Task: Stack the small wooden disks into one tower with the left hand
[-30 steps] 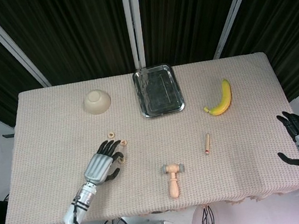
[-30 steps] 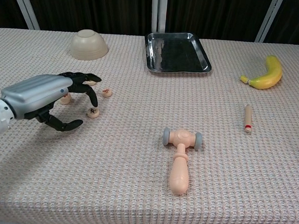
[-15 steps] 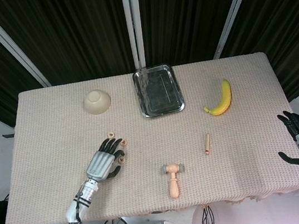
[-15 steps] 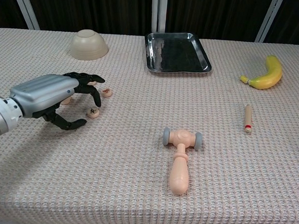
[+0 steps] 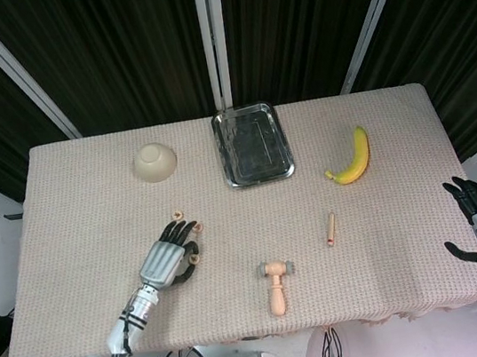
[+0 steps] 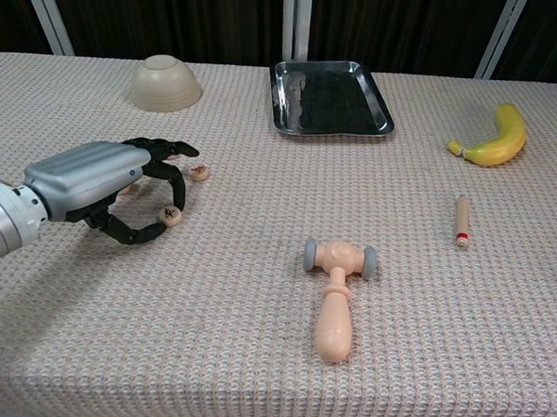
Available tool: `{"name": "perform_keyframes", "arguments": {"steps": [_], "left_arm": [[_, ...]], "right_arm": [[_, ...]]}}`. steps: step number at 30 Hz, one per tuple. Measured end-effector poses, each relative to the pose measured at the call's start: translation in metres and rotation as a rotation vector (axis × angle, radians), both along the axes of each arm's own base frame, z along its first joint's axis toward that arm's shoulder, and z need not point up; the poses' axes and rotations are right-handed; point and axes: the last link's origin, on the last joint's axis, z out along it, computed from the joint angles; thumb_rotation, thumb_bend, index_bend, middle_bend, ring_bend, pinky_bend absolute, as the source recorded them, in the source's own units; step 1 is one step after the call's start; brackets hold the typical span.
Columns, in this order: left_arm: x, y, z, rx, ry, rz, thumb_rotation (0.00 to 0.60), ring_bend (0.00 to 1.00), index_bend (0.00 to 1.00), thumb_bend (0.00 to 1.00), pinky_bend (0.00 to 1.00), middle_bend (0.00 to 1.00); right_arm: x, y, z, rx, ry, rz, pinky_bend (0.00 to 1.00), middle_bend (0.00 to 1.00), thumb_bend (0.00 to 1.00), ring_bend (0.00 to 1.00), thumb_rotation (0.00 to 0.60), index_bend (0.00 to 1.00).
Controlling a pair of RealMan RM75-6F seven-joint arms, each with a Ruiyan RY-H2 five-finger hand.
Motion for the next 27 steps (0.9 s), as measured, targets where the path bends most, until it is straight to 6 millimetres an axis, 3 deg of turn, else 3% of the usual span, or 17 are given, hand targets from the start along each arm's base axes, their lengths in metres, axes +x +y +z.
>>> {"name": "perform_keyframes", "arguments": {"steps": [8, 20, 27], "left_arm": [[-0.001, 0.002, 0.009, 0.029, -0.015, -0.004, 0.600, 0.00, 0.48, 0.35, 0.00, 0.05], [-0.020, 0.021, 0.066, 0.138, 0.032, 0.046, 0.600, 0.00, 0.47, 0.35, 0.00, 0.05], [-0.028, 0.020, 0.057, 0.101, 0.045, 0.081, 0.600, 0.00, 0.47, 0.35, 0.00, 0.06]], "right_arm": [[0.000, 0.000, 0.000, -0.001, 0.001, 0.000, 0.00, 0.00, 0.14, 0.00, 0.600, 0.00], [0.003, 0.001, 0.000, -0.002, -0.001, 0.010, 0.00, 0.00, 0.14, 0.00, 0.600, 0.00], [0.004, 0.003, 0.000, -0.003, 0.000, 0.011, 0.00, 0.00, 0.14, 0.00, 0.600, 0.00]]}}
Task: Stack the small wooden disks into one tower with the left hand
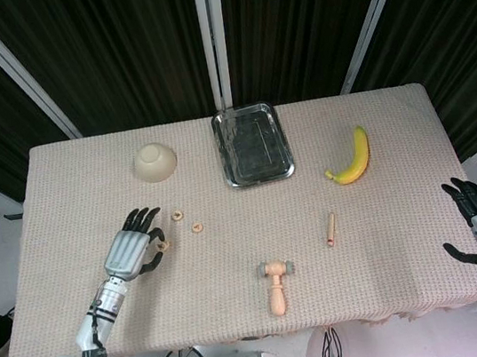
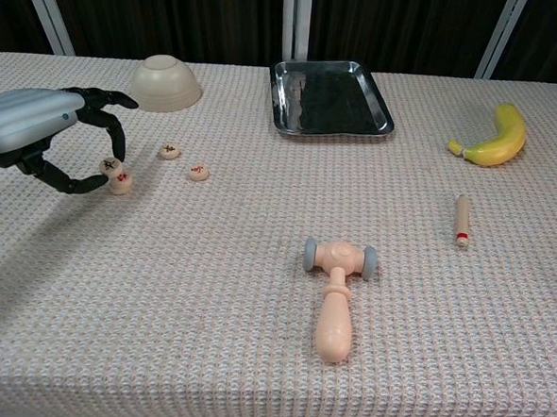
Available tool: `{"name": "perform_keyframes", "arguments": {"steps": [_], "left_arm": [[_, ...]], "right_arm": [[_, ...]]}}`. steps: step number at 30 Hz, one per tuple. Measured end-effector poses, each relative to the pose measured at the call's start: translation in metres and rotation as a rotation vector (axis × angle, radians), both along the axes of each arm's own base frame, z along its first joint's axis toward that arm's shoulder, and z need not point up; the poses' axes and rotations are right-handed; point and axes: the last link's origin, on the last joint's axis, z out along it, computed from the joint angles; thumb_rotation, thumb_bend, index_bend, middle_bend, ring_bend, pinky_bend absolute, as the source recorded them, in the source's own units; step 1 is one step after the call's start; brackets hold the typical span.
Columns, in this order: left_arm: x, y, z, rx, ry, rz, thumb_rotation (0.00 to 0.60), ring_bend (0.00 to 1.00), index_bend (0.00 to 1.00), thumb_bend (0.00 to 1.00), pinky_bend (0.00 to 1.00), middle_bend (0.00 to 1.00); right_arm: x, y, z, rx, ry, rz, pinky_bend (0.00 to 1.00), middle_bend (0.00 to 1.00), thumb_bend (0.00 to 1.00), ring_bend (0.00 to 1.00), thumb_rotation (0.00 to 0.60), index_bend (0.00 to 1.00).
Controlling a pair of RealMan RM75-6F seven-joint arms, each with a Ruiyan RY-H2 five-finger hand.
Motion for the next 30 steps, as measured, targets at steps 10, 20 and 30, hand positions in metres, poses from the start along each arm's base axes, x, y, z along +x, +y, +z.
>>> {"name": "perform_keyframes", "arguments": {"steps": [10, 20, 30], "left_arm": [[-0.001, 0.006, -0.008, -0.006, -0.002, 0.006, 0.600, 0.00, 0.46, 0.35, 0.00, 0.06], [0.002, 0.010, -0.011, -0.011, 0.002, 0.000, 0.600, 0.00, 0.46, 0.35, 0.00, 0.07], [-0.002, 0.011, -0.011, -0.005, 0.009, 0.014, 0.600, 0.00, 0.45, 0.35, 0.00, 0.07]], "right_arm": [[-0.002, -0.002, 0.001, 0.001, 0.000, -0.006, 0.00, 0.00, 0.14, 0.00, 0.600, 0.00], [-0.001, -0.001, 0.000, 0.001, 0.001, -0.007, 0.00, 0.00, 0.14, 0.00, 0.600, 0.00], [-0.003, -0.002, 0.000, 0.016, 0.009, -0.024, 0.00, 0.00, 0.14, 0.00, 0.600, 0.00]]}}
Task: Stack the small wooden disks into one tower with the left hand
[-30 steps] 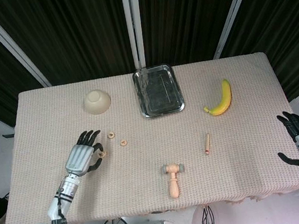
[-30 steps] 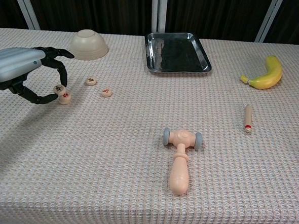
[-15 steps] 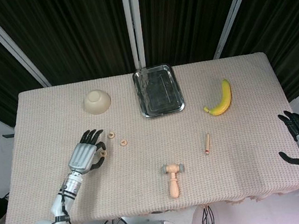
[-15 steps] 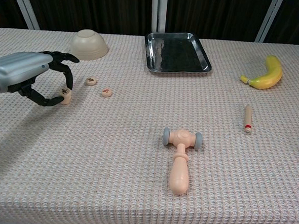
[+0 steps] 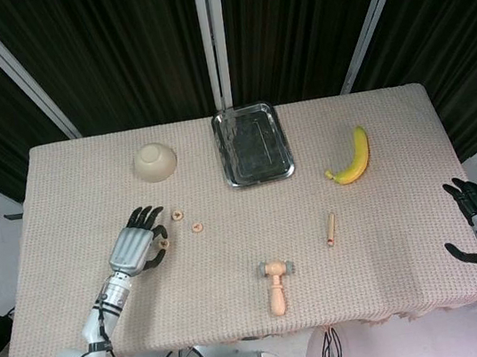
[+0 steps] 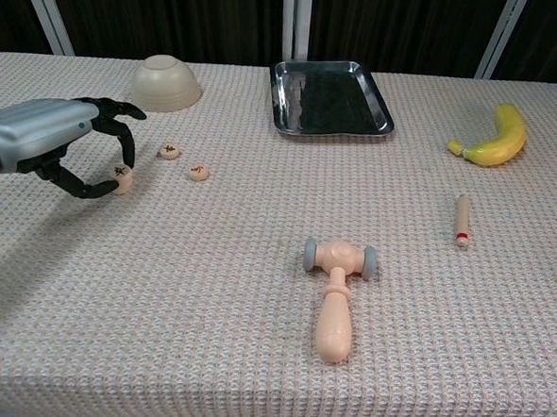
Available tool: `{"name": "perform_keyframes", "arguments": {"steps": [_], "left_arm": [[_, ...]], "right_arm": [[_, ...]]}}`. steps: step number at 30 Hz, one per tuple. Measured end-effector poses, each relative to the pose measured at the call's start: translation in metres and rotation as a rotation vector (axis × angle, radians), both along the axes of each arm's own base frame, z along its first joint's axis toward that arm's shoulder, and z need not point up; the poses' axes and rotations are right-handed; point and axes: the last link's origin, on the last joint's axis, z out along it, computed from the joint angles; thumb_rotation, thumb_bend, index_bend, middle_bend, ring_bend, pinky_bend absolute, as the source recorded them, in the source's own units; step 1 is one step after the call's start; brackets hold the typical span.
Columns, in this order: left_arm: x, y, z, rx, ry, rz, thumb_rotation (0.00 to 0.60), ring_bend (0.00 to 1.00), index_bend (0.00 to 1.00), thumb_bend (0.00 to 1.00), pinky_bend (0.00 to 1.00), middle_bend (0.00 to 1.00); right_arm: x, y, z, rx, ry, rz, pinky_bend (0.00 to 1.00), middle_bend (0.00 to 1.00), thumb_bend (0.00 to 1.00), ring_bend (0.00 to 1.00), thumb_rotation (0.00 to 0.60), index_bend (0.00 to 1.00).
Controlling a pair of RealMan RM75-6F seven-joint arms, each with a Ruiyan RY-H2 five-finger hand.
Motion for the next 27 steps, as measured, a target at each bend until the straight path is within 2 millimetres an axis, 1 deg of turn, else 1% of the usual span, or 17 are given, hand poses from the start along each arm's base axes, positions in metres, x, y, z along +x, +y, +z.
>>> {"name": "perform_keyframes", "arguments": {"steps": [4, 9, 12, 18, 20, 23, 25, 27], "left_arm": [[-0.002, 0.000, 0.001, 0.000, 0.005, 0.006, 0.600, 0.00, 0.43, 0.35, 0.00, 0.07], [-0.004, 0.000, 0.002, 0.000, 0.001, 0.017, 0.600, 0.00, 0.32, 0.35, 0.00, 0.07], [-0.004, -0.001, 0.003, 0.001, -0.001, 0.013, 0.600, 0.00, 0.29, 0.35, 0.00, 0.07], [0.002, -0.005, 0.007, -0.005, -0.027, -0.001, 0.600, 0.00, 0.29, 0.35, 0.00, 0.06], [0.007, -0.007, 0.008, -0.008, -0.041, -0.010, 0.600, 0.00, 0.29, 0.33, 0.00, 0.06], [0.018, -0.009, 0.009, -0.009, -0.066, -0.030, 0.600, 0.00, 0.29, 0.26, 0.00, 0.07], [0.026, -0.008, 0.010, -0.003, -0.067, -0.048, 0.600, 0.00, 0.28, 0.17, 0.00, 0.07], [0.035, -0.007, 0.009, 0.005, -0.057, -0.065, 0.600, 0.00, 0.28, 0.13, 0.00, 0.07]], "right_arm": [[0.001, 0.000, 0.000, -0.001, 0.000, 0.001, 0.00, 0.00, 0.14, 0.00, 0.600, 0.00], [0.000, 0.000, 0.000, -0.001, 0.002, -0.001, 0.00, 0.00, 0.14, 0.00, 0.600, 0.00], [0.000, 0.000, -0.001, 0.000, 0.003, -0.003, 0.00, 0.00, 0.14, 0.00, 0.600, 0.00], [0.000, -0.001, -0.001, -0.004, 0.002, -0.004, 0.00, 0.00, 0.14, 0.00, 0.600, 0.00], [0.000, -0.001, -0.001, -0.004, 0.002, -0.003, 0.00, 0.00, 0.14, 0.00, 0.600, 0.00], [0.000, -0.001, -0.001, -0.002, 0.002, -0.003, 0.00, 0.00, 0.14, 0.00, 0.600, 0.00], [0.000, -0.001, -0.002, -0.001, 0.002, -0.003, 0.00, 0.00, 0.14, 0.00, 0.600, 0.00], [0.000, -0.001, -0.002, 0.000, 0.002, -0.003, 0.00, 0.00, 0.14, 0.00, 0.600, 0.00]]}}
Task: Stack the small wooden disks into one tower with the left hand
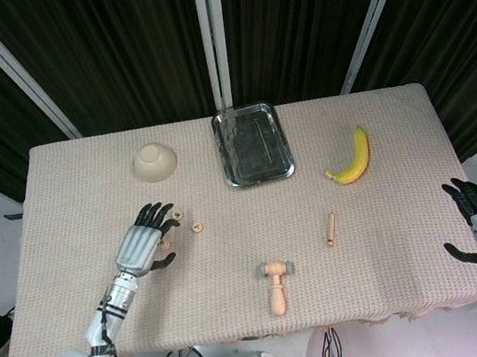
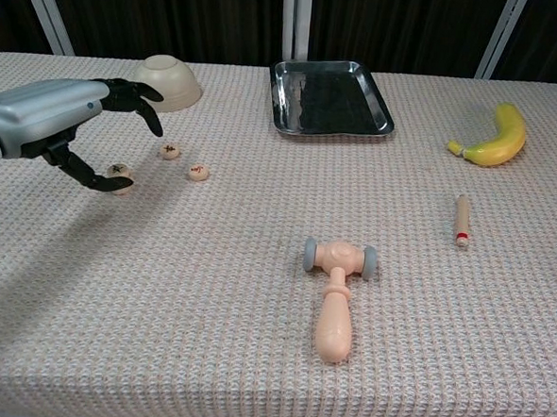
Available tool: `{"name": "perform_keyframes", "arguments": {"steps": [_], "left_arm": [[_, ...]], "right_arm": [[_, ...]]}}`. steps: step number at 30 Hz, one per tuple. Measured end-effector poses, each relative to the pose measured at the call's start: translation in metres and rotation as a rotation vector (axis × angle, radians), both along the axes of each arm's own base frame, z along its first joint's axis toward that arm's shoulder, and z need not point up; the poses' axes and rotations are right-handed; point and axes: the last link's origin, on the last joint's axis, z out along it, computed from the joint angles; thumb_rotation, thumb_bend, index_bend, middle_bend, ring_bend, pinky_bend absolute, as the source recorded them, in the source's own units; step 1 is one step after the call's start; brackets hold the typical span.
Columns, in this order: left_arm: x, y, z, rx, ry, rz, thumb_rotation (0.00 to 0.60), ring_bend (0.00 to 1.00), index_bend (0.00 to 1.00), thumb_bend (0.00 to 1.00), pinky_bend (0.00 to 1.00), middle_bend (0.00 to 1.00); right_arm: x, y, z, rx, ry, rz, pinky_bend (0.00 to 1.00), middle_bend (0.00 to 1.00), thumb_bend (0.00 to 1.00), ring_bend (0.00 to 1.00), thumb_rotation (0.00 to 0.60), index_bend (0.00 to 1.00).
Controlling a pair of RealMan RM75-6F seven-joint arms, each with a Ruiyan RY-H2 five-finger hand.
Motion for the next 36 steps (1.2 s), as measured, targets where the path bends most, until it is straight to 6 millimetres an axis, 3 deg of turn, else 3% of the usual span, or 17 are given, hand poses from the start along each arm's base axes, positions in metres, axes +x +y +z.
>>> {"name": "perform_keyframes", "arguments": {"steps": [14, 18, 22, 36], "left_arm": [[0.064, 0.022, -0.034, -0.005, 0.165, -0.078, 0.600, 0.00, 0.30, 0.12, 0.00, 0.07], [0.075, 0.028, -0.050, -0.027, 0.188, -0.070, 0.600, 0.00, 0.33, 0.17, 0.00, 0.08], [0.075, 0.034, -0.057, -0.020, 0.212, -0.071, 0.600, 0.00, 0.36, 0.25, 0.00, 0.10], [0.052, 0.050, -0.057, -0.017, 0.284, 0.004, 0.600, 0.00, 0.37, 0.27, 0.00, 0.10]], "right_arm": [[-0.002, 0.000, 0.004, -0.005, -0.014, 0.001, 0.00, 0.00, 0.14, 0.00, 0.600, 0.00], [-0.002, 0.000, 0.006, -0.012, -0.019, 0.001, 0.00, 0.00, 0.14, 0.00, 0.600, 0.00], [-0.003, 0.001, 0.007, -0.014, -0.024, 0.000, 0.00, 0.00, 0.14, 0.00, 0.600, 0.00], [-0.006, -0.004, 0.006, -0.005, -0.021, -0.015, 0.00, 0.00, 0.14, 0.00, 0.600, 0.00]]}}
